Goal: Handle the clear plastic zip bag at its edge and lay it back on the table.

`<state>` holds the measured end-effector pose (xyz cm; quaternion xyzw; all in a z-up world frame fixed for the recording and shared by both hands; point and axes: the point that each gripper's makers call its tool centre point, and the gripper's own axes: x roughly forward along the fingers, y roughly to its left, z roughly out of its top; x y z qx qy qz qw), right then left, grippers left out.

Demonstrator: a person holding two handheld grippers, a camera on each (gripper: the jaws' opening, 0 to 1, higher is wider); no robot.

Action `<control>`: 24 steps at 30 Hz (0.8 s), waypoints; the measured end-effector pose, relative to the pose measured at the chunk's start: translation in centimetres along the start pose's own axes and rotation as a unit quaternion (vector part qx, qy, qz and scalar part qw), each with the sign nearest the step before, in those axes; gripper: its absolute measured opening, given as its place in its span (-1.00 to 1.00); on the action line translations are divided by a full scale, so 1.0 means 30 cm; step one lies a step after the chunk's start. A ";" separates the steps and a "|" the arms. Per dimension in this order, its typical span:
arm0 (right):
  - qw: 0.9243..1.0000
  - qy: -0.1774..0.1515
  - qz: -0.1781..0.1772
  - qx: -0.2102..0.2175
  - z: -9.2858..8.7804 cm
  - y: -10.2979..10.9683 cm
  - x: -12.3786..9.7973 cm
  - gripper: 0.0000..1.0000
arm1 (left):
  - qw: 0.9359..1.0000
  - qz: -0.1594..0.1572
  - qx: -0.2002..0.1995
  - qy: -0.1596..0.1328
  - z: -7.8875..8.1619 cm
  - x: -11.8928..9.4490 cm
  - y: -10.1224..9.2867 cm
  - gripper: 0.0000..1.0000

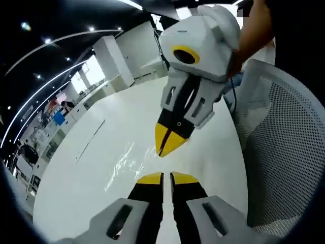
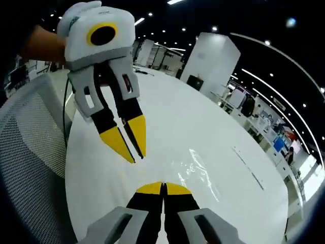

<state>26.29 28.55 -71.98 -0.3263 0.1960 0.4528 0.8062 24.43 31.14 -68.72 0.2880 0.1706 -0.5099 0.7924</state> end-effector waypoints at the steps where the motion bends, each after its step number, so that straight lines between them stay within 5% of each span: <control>1: 1.000 0.004 0.002 -0.013 -0.009 0.003 0.004 -1.00 | 1.000 0.006 -0.011 -0.012 0.009 -0.010 0.008 -0.96; 6: 0.999 0.010 0.006 -0.032 -0.032 0.011 0.006 -1.00 | 0.997 0.031 -0.055 -0.042 0.020 -0.045 0.041 -0.96; 24: 0.999 0.028 0.027 -0.027 -0.096 0.051 0.040 -0.86 | 0.988 0.088 -0.129 -0.011 -0.154 -0.093 0.068 -0.73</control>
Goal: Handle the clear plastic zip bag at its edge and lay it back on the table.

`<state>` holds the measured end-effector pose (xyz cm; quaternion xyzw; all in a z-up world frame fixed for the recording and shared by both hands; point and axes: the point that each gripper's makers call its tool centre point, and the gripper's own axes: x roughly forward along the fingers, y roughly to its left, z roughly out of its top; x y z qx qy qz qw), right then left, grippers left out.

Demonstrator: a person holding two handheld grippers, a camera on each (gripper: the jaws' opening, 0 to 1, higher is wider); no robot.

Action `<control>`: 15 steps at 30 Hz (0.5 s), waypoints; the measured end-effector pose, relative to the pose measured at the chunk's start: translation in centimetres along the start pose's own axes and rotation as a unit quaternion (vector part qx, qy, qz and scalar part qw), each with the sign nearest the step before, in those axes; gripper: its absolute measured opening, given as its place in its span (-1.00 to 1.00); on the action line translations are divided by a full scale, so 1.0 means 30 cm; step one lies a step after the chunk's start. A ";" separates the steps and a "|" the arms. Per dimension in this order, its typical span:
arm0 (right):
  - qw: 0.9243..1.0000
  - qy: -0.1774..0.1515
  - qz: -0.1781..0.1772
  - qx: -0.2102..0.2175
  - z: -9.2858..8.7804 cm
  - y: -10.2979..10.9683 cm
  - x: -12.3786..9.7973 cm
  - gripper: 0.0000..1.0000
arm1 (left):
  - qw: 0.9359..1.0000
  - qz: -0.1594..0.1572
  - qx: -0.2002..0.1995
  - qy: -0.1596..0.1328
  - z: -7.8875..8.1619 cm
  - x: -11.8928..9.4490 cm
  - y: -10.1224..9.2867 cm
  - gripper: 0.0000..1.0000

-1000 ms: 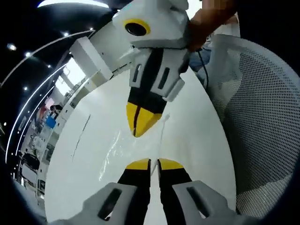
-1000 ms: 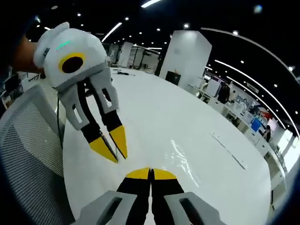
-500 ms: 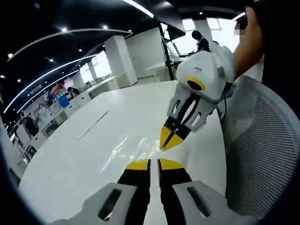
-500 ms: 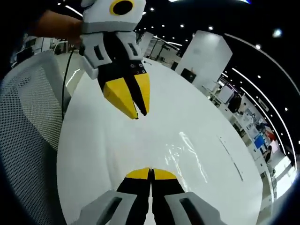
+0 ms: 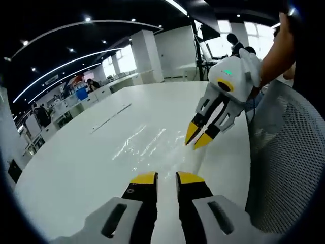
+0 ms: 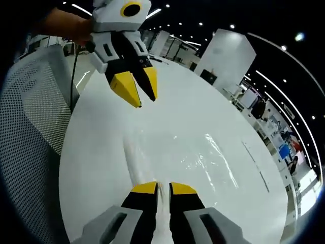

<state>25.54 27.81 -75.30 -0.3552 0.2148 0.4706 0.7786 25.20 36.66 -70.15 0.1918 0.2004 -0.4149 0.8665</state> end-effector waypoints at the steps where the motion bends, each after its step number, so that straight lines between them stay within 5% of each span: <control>1: 1.000 -0.004 -0.002 0.012 0.003 -0.002 -0.003 -0.83 | 1.000 0.005 -0.006 -0.002 -0.003 0.001 0.004 -0.71; 9: 0.997 -0.025 -0.025 0.074 0.002 -0.033 -0.055 -0.42 | 1.000 0.015 -0.017 -0.003 -0.021 0.008 0.000 -0.61; 15: 0.984 -0.048 -0.074 0.156 -0.039 -0.069 -0.111 0.00 | 0.999 0.028 -0.031 -0.020 -0.017 0.021 0.024 -0.52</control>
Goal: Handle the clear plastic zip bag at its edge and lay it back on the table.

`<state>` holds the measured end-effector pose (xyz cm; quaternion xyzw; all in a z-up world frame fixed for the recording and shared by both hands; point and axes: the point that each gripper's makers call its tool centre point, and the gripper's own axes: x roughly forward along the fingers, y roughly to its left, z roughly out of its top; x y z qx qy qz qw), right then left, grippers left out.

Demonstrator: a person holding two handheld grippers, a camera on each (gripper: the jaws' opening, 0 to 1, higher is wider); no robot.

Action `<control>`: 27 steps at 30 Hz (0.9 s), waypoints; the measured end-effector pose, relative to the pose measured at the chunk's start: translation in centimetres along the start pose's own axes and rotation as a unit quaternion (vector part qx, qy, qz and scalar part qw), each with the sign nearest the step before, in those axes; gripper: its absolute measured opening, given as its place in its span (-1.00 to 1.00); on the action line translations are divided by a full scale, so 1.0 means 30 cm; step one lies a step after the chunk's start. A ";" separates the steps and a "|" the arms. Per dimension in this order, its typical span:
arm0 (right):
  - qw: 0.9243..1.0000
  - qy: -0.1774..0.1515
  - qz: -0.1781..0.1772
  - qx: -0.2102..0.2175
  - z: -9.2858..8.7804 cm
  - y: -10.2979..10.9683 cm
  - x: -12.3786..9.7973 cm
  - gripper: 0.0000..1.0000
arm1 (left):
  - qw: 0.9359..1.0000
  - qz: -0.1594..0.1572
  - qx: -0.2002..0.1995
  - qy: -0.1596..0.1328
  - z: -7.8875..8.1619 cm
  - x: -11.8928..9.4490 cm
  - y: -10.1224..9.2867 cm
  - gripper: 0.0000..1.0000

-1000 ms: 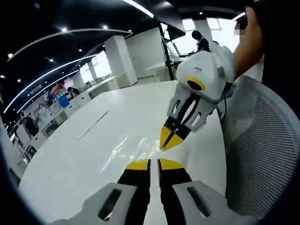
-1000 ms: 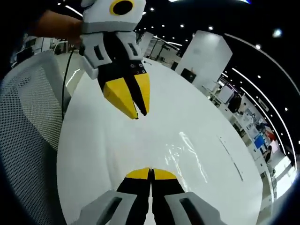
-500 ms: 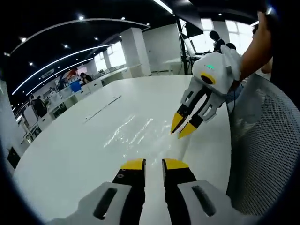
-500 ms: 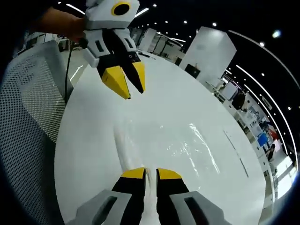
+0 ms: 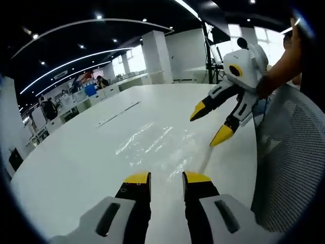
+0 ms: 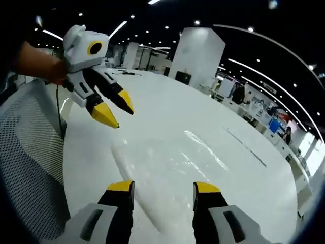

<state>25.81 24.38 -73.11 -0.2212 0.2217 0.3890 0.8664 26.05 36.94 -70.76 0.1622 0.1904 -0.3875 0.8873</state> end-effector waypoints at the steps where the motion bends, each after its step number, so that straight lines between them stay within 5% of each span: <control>1: 1.000 -0.004 -0.004 0.010 -0.007 -0.004 -0.005 0.06 | 1.000 0.002 -0.001 0.000 0.000 0.006 0.003 -0.49; 11: 0.998 -0.005 -0.008 0.055 -0.043 -0.032 -0.029 0.58 | 1.000 0.014 -0.016 -0.008 -0.015 0.021 0.018 -0.23; 16: 0.998 -0.010 -0.011 0.067 -0.050 -0.039 -0.026 0.82 | 0.998 0.010 -0.064 -0.027 -0.030 0.019 0.024 0.00; 27: 0.997 -0.016 -0.029 0.075 -0.062 -0.075 -0.032 0.99 | 0.999 -0.003 -0.043 -0.030 -0.015 0.023 -0.027 0.39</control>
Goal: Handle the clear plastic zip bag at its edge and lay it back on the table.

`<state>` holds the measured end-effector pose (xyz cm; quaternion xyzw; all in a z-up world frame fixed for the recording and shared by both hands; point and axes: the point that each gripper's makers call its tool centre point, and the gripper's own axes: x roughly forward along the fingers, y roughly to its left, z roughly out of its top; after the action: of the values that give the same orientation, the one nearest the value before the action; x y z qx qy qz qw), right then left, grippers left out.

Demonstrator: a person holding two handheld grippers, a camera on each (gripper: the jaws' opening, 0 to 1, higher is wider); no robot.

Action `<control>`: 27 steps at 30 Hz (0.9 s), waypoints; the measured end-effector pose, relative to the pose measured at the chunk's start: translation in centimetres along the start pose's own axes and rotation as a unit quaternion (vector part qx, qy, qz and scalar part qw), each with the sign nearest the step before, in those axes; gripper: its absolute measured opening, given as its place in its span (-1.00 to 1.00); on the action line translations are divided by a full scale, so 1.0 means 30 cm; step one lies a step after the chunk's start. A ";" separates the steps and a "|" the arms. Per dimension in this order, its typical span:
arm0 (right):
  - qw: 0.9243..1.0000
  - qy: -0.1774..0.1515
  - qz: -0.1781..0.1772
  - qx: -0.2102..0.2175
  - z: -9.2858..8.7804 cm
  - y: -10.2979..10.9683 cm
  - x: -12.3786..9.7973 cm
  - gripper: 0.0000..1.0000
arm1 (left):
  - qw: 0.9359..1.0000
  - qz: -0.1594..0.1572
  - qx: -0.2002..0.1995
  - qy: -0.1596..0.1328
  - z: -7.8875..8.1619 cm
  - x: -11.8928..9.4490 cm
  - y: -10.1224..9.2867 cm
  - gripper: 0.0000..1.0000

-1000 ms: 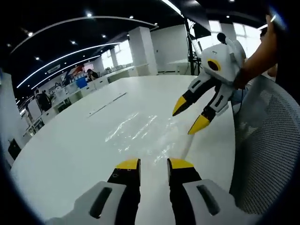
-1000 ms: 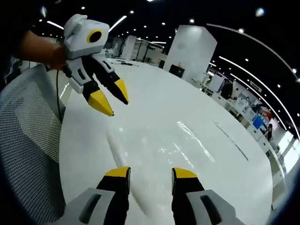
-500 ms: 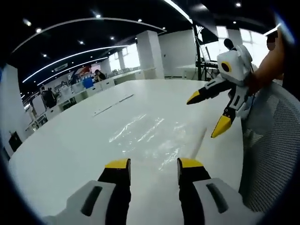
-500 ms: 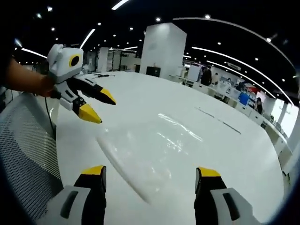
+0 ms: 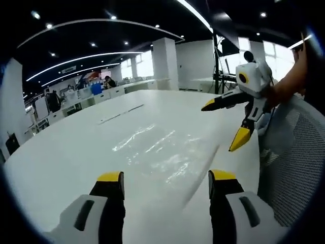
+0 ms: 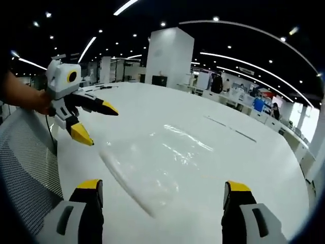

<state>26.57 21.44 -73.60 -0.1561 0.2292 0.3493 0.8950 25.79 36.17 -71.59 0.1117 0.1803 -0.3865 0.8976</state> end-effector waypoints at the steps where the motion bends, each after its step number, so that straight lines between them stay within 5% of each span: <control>1: 1.000 -0.001 -0.001 0.000 0.001 0.000 -0.002 0.99 | 1.000 -0.001 0.003 0.000 0.002 0.001 -0.005 0.42; 14: 1.000 0.007 0.004 -0.006 -0.010 0.010 0.001 0.99 | 1.000 0.008 -0.019 -0.010 0.005 0.009 0.018 0.85; 27: 1.000 0.010 0.004 -0.004 -0.013 0.015 -0.003 0.99 | 1.000 0.015 -0.027 -0.004 -0.009 0.011 0.027 0.98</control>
<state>26.08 21.54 -73.93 -0.1626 0.2370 0.3521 0.8907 26.53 36.61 -71.91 0.0888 0.1852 -0.3685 0.9066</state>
